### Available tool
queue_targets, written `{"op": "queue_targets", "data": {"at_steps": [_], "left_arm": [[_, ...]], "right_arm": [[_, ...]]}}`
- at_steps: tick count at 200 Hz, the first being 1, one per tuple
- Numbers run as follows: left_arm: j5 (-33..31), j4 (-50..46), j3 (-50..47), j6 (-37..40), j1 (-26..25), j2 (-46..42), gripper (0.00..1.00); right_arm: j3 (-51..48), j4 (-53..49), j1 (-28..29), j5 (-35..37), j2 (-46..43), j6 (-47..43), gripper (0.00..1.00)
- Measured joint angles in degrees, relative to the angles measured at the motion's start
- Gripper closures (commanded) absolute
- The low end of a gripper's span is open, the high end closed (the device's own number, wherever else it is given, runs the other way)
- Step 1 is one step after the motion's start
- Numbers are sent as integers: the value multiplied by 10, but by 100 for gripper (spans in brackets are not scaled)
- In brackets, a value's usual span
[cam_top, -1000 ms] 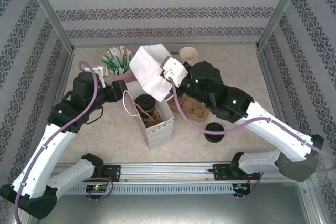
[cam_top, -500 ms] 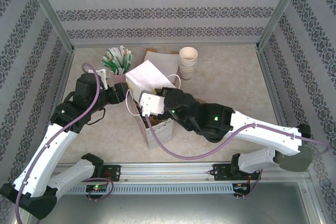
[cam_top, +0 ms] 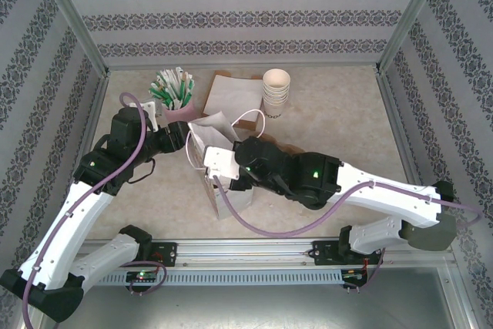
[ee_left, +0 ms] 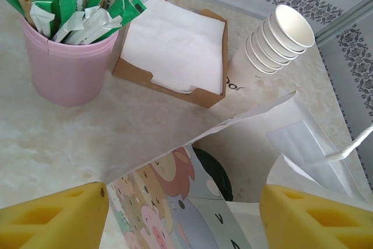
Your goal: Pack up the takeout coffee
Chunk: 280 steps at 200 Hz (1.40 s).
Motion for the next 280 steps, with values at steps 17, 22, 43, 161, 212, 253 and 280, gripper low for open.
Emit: {"op": "queue_targets", "data": {"at_steps": [17, 22, 43, 161, 212, 253, 280], "left_arm": [[0, 0, 0, -2, 0, 1, 30], [0, 0, 0, -2, 0, 1, 30], [0, 0, 0, -3, 0, 3, 31], [2, 1, -7, -8, 0, 8, 32], [2, 1, -10, -14, 0, 8, 32], [2, 1, -14, -16, 0, 8, 33], [0, 1, -14, -16, 0, 8, 34]], "right_arm": [[1, -7, -29, -35, 0, 42, 100], [1, -9, -38, -46, 1, 54, 100], [7, -19, -65, -89, 9, 105, 100], [58, -62, -110, -211, 84, 278, 100], [59, -70, -127, -215, 121, 313, 100], [69, -83, -130, -213, 148, 315, 98], [72, -103, -130, -207, 156, 311, 86]]}}
